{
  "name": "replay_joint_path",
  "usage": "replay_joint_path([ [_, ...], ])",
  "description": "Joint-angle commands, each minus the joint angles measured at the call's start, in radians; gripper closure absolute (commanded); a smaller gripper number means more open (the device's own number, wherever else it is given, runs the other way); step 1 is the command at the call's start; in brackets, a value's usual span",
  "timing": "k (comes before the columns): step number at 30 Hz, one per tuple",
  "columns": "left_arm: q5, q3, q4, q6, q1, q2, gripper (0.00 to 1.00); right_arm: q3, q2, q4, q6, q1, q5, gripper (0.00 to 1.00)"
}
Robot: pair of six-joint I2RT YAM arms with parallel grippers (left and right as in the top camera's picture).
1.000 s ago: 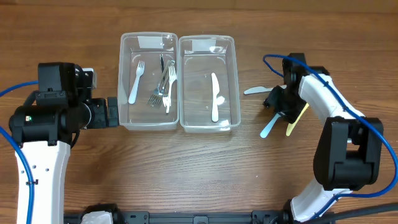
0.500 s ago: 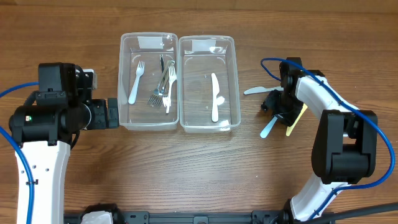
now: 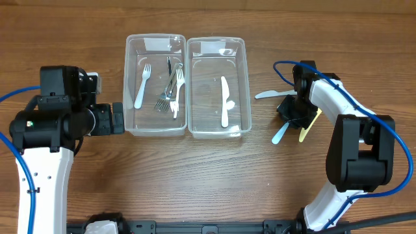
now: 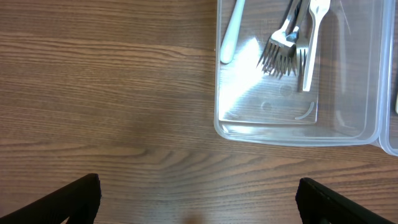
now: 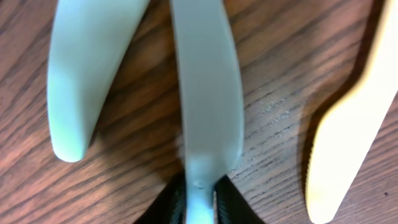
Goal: Pack container
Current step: 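Move the right gripper to the light blue knife and grasp it, then place the light blue knife into the right container and release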
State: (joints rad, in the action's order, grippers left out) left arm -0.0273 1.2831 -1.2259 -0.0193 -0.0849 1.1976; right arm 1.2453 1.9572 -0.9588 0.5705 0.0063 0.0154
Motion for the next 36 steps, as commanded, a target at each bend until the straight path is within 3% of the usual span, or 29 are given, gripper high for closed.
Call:
replay_joint_path([
  [1,-0.018,-0.003,0.000,0.023,-0.001,-0.001,0.00,-0.016,0.054,0.011,-0.001,-0.003,-0.010,0.90],
  [4,-0.018,-0.003,0.000,0.023,-0.001,-0.001,0.00,-0.014,0.053,0.011,-0.002,-0.003,-0.010,0.96],
  [12,-0.018,-0.003,-0.001,0.024,-0.001,-0.001,0.00,0.040,-0.008,-0.028,-0.028,-0.001,-0.006,0.96],
  [19,-0.018,-0.003,0.000,0.023,-0.001,-0.001,0.00,0.267,-0.217,-0.136,-0.098,0.065,-0.009,0.96],
  [22,-0.018,-0.003,0.001,0.023,-0.001,-0.001,0.00,0.418,-0.280,-0.179,-0.169,0.167,-0.010,0.95],
  [29,-0.018,-0.003,0.003,0.023,-0.001,-0.001,0.00,0.506,-0.233,-0.187,-0.274,0.379,-0.018,0.92],
  [36,-0.018,-0.003,0.002,0.023,-0.001,-0.001,0.00,0.506,-0.058,-0.159,-0.360,0.460,-0.038,0.92],
])
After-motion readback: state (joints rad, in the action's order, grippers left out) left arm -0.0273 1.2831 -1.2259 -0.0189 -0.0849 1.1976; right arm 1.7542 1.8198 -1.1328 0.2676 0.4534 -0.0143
